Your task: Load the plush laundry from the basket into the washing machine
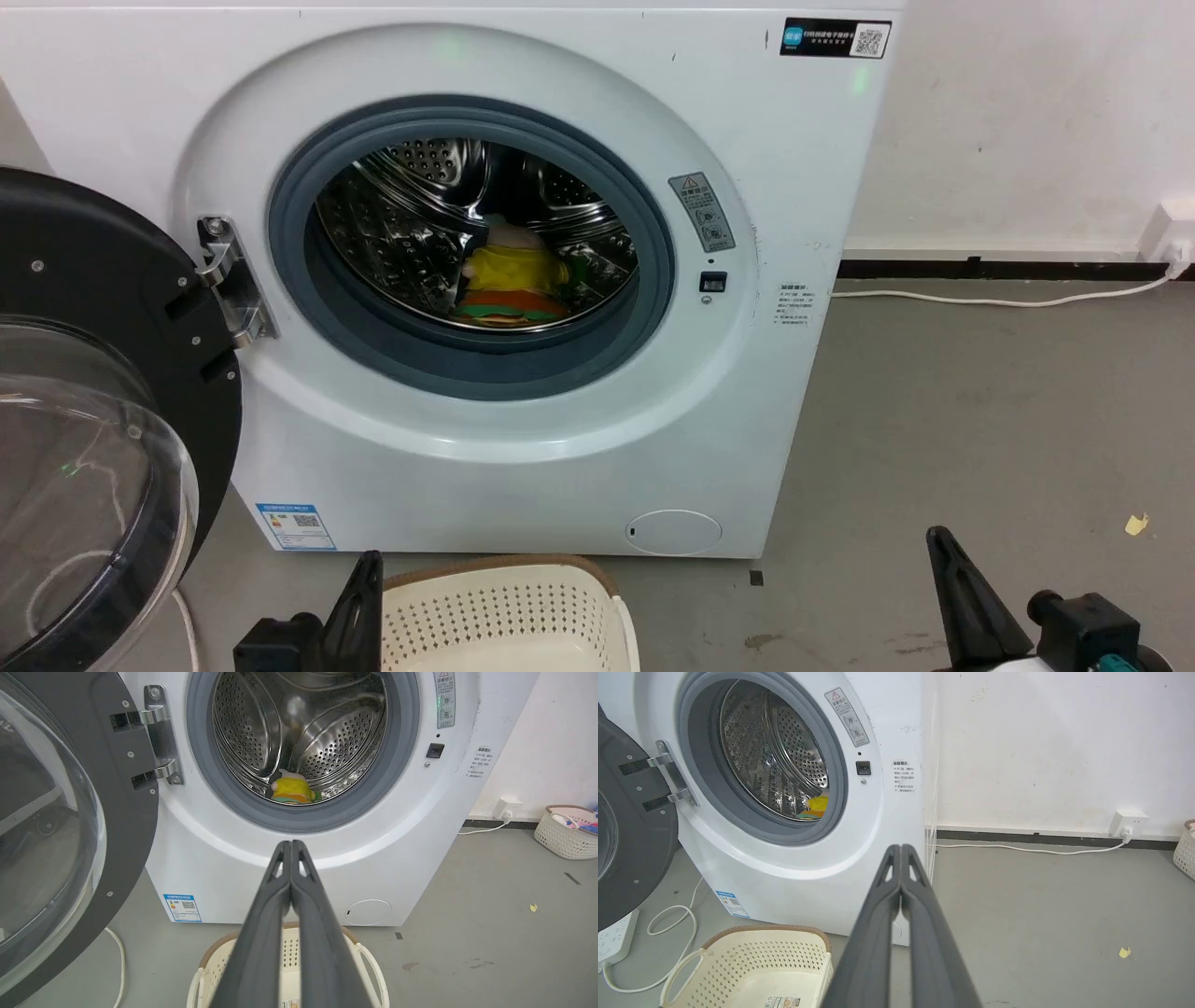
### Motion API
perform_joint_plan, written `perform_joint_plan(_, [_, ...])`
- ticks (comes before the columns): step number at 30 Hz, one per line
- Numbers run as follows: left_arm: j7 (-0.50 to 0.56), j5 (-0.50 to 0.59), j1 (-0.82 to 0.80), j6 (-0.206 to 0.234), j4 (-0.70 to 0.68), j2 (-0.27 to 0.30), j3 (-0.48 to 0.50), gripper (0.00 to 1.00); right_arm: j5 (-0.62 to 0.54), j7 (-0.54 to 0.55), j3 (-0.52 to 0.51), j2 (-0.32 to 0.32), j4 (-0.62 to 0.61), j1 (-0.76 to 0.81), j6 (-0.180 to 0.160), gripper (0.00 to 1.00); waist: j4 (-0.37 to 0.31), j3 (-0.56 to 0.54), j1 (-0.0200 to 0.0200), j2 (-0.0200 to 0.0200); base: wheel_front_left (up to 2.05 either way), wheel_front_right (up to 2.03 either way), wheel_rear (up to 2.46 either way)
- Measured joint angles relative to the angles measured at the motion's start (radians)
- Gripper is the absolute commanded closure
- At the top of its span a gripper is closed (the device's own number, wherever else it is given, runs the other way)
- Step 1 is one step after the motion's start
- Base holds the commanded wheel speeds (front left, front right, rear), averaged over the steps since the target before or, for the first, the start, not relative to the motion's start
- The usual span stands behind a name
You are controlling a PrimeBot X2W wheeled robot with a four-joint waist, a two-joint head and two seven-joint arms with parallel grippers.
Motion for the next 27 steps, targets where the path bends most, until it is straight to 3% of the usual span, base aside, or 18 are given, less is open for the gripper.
perform_joint_plan(27, [0.058, 0.083, -0.037, -0.03, -0.023, -0.04, 0.052, 1.0, -0.042, 0.057, -0.003, 0.0, -0.017, -0.036, 0.0, 1.0, 0.005, 0.027, -0.0001, 0.0001, 0.0, 0.0, 0.0])
